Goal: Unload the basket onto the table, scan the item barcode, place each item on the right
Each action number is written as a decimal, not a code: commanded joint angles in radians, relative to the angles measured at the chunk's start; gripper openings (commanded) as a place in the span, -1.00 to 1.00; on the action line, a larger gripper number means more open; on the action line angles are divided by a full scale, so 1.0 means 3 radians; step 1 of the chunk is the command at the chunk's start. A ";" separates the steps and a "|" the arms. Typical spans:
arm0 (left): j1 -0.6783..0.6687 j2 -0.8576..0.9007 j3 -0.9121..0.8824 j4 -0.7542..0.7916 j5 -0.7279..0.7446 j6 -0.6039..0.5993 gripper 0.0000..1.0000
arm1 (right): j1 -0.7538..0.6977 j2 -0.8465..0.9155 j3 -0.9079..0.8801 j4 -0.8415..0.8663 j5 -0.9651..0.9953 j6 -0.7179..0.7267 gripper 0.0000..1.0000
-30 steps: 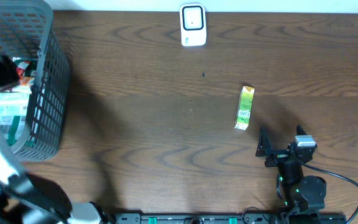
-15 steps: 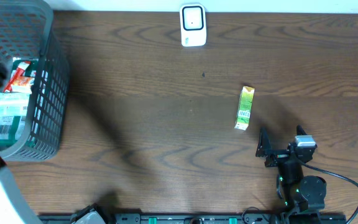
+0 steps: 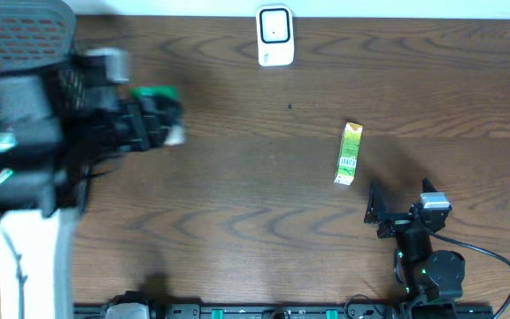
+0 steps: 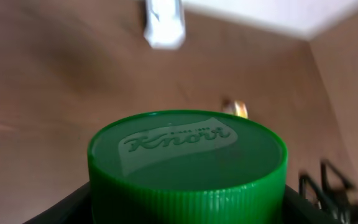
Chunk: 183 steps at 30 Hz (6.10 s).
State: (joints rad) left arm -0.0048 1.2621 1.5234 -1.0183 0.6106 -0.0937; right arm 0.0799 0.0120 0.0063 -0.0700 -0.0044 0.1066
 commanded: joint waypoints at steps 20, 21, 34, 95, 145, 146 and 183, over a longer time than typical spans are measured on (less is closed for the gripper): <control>-0.1798 0.2496 -0.0210 0.1408 -0.0342 -0.0380 -0.03 | 0.0023 -0.0018 -0.0004 -0.0015 -0.0004 0.0039 0.99; -0.1820 0.2537 -0.0210 0.1486 -0.0343 -0.0416 -0.02 | 0.0023 -0.0018 -0.0004 -0.0015 -0.0003 0.0039 0.99; -0.2000 0.2789 -0.0210 0.1883 -0.0768 -0.0556 0.32 | 0.0023 -0.0018 -0.0004 -0.0014 -0.0004 0.0039 0.99; -0.2443 0.2017 -0.0070 0.1270 -0.2164 -0.0406 0.74 | 0.0023 -0.0018 -0.0004 -0.0015 -0.0004 0.0039 0.98; -0.2628 0.3024 0.0378 0.0927 -0.2392 -0.0571 0.54 | 0.0023 -0.0018 -0.0003 -0.0015 -0.0004 0.0039 0.98; -0.2628 0.3025 0.0376 0.0921 -0.2459 -0.0571 0.49 | 0.0023 -0.0018 -0.0004 -0.0015 -0.0004 0.0039 0.98; -0.2389 0.2931 0.0537 0.1148 -0.0776 -0.1640 0.39 | 0.0023 -0.0014 -0.0004 -0.0014 -0.0004 0.0039 0.99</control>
State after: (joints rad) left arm -0.7353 2.1601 1.6558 -0.6807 0.2634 -0.5224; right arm 0.0799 0.0120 0.0063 -0.0704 -0.0044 0.1066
